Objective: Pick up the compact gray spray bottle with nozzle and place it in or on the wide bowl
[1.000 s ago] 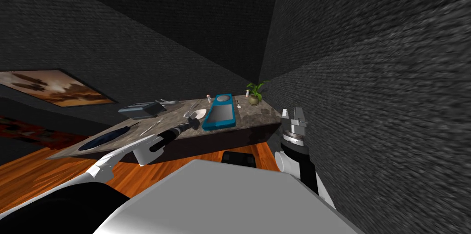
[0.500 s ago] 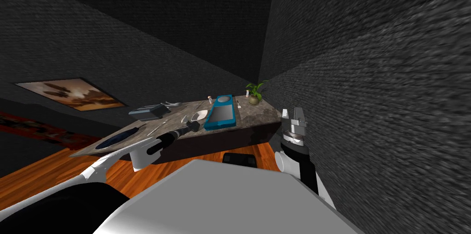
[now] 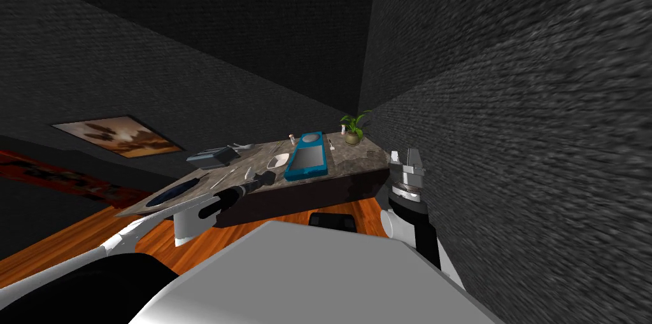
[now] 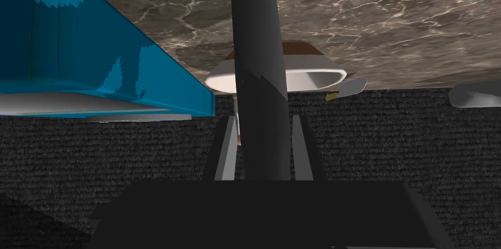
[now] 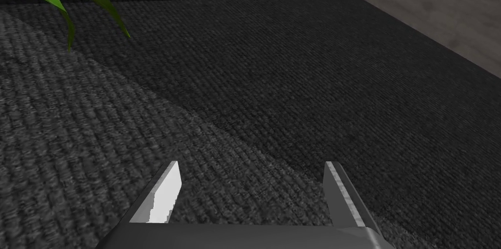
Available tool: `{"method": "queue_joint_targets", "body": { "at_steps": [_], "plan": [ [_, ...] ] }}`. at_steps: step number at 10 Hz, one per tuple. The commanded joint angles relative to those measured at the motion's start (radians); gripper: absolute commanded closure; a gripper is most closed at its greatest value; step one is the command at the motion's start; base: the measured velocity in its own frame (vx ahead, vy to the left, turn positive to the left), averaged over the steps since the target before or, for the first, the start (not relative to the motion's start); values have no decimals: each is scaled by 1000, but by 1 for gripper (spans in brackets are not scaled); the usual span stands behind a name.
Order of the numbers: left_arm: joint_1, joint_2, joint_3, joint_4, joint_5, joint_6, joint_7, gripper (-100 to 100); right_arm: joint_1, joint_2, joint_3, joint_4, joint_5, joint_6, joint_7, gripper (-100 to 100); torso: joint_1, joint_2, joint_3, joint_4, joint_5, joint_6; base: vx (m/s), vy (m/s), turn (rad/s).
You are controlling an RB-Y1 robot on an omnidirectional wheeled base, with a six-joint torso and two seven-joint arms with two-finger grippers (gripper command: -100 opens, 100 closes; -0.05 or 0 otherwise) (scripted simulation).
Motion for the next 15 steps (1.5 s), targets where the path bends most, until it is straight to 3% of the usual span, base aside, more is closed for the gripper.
{"method": "queue_joint_targets", "body": {
  "at_steps": [1, 4, 6, 9, 10, 11, 15],
  "plan": [
    [25, 25, -5, 7, 31, 5, -2, 100, 0, 0, 0, 0, 0, 0, 0, 0, 0, 0, 0, 0, 0, 0, -18, 63, 19],
    [56, 73, -12, 4, 88, 23, 1, 100, 0, 0, 0, 0, 0, 0, 0, 0, 4, -1, -2, -3, 1, -1, -35, 70, -10],
    [63, 114, 7, 16, 123, 49, 25, 100, 0, 0, 0, 0, 0, 0, 0, 0, 6, -2, -3, -5, 1, -1, -70, 82, -176],
    [44, 141, 49, 42, 126, 82, 63, 100, 0, 0, 0, 0, 0, 0, 0, 0, 5, -6, -6, -5, 1, 2, -45, 65, -244],
    [44, 141, 49, 42, 126, 82, 63, 100, 0, 0, 0, 0, 0, 0, 0, 0, 4, -8, -7, -6, 0, 1, 0, 27, -63],
    [29, 154, 78, 58, 122, 104, 86, 100, 0, 0, 0, 0, 0, 0, 0, 0, 2, -9, -7, -6, 0, 0, 2, 22, -251],
    [-5, 183, 144, 89, 106, 152, 135, 100, 0, 0, 0, 0, 0, 0, 0, 0, 1, -11, -9, -7, -1, 2, 1, 44, -265]
  ]
}}
